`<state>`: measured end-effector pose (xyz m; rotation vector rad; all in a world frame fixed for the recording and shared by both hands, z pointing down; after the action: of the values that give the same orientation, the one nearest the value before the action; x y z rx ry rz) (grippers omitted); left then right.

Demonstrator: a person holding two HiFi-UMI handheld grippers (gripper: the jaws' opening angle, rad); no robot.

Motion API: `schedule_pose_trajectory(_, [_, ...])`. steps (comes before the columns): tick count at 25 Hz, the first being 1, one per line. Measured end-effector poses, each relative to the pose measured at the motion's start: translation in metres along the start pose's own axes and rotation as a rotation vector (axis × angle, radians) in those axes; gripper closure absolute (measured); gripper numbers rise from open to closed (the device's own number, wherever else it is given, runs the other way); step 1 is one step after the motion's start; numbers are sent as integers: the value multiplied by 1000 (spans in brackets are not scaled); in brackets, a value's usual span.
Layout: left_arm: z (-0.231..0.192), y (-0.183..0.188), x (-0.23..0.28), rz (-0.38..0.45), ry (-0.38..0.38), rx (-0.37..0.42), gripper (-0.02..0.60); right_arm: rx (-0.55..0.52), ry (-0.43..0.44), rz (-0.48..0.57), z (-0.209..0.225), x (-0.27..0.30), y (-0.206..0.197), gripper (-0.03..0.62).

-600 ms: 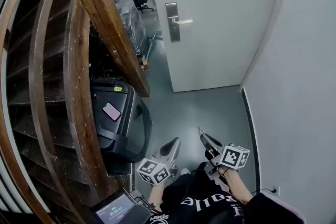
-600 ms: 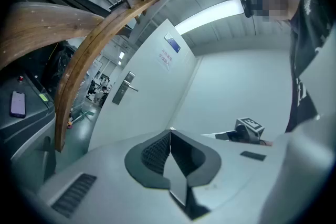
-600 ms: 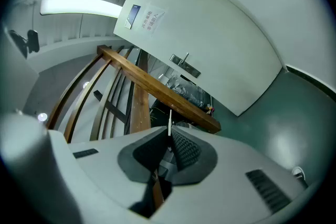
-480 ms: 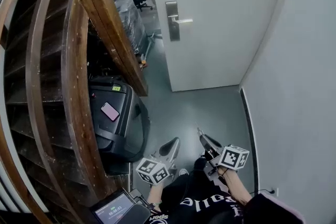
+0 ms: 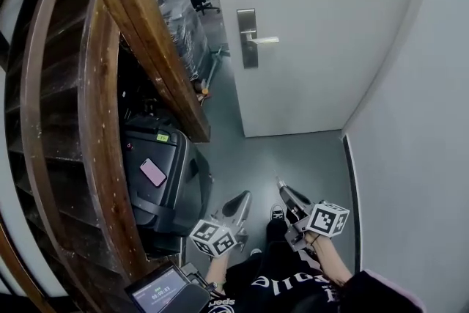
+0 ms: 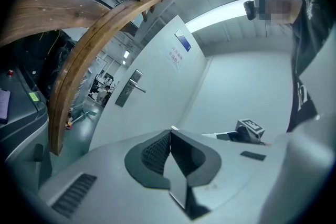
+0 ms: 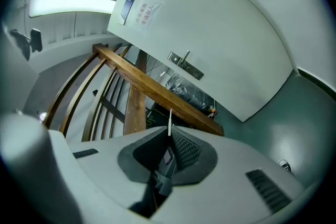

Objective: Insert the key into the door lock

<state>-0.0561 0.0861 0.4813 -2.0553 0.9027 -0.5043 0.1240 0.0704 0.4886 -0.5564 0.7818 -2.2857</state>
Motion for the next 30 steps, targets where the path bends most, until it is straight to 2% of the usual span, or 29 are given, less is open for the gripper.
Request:
schedule_pose_trajectory(11, [-53, 80, 132, 90, 93, 58, 575, -47, 95, -68, 72, 115, 133, 559])
schedule_pose_trajectory(21, [-93, 107, 182, 56, 178, 85, 575, 25, 139, -70, 114, 195, 188, 559])
schedule_pose_trajectory(25, [-122, 125, 201, 44, 170, 87, 575, 69, 123, -30, 127, 228, 206, 559])
schedule_pose_trajectory(30, [-158, 156, 235, 4, 94, 104, 575, 99, 75, 44, 143, 268, 235, 559])
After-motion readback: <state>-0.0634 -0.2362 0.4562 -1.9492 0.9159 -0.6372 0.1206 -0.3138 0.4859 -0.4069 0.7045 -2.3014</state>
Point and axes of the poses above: the fingertips, and each gripper's own axes: x forward along the fingers, z to its right, y out of its top, the point moved 6 cm from there along -x, backward along the fingers, and after that the axes turned 7 degrees about -x, right-handed, at the moved point
